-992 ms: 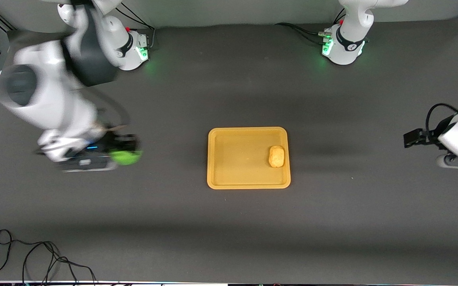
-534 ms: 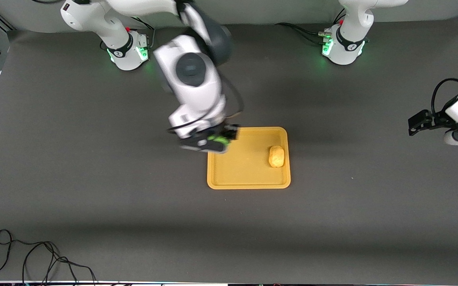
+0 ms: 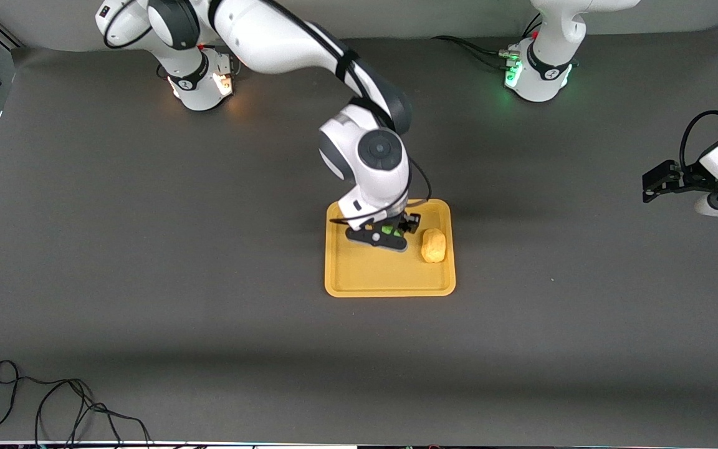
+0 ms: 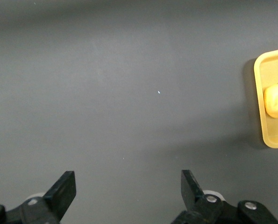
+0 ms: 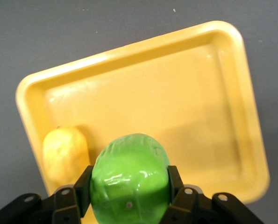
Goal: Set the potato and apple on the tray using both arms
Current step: 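Carry the green apple with the right gripper onto the tray, then open the right gripper and lift it away from the apple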
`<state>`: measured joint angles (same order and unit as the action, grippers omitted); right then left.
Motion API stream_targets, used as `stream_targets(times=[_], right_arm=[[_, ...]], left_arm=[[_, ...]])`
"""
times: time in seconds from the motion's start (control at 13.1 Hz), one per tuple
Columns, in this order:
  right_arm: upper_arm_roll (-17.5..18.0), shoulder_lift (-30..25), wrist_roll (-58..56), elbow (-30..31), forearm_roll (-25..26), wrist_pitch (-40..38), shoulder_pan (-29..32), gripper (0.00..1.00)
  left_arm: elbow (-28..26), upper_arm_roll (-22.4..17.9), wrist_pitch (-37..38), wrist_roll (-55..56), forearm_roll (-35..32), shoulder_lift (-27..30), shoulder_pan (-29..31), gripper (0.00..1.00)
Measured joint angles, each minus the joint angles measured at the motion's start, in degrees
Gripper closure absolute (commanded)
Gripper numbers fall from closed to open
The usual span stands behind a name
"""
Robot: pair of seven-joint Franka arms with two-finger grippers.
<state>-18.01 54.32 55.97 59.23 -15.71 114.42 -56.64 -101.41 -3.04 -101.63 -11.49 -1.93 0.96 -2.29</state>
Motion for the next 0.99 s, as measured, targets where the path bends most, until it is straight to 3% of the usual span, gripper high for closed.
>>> stream_targets(times=[0.38, 0.46, 0.53, 0.84, 0.99], right_arm=[[-0.08, 5.91, 0.01, -0.19, 0.56, 5.13, 0.05, 0.55], [-0.2, 6.23, 0.01, -0.16, 0.73, 5.13, 0.16, 0.22], [-0.26, 6.39, 0.02, -0.11, 0.81, 5.26, 0.39, 0.0], [-0.29, 6.23, 0.12, -0.58, 0.8, 6.98, 0.75, 0.0], [-0.52, 3.35, 0.26, -1.87, 0.8, 2.94, 0.73, 0.0]], left_arm=[[0.01, 0.02, 0.17, -0.01, 0.0, 0.01, 0.0, 0.0], [0.01, 0.12, 0.21, -0.01, 0.01, 0.01, -0.02, 0.0], [0.03, 0.37, 0.31, -0.01, 0.04, 0.02, -0.1, 0.0], [1.12, 1.39, 0.8, 0.07, 0.31, 0.02, -0.36, 0.0], [1.45, 1.16, 0.86, 0.38, 1.53, -0.01, -0.19, 0.0]])
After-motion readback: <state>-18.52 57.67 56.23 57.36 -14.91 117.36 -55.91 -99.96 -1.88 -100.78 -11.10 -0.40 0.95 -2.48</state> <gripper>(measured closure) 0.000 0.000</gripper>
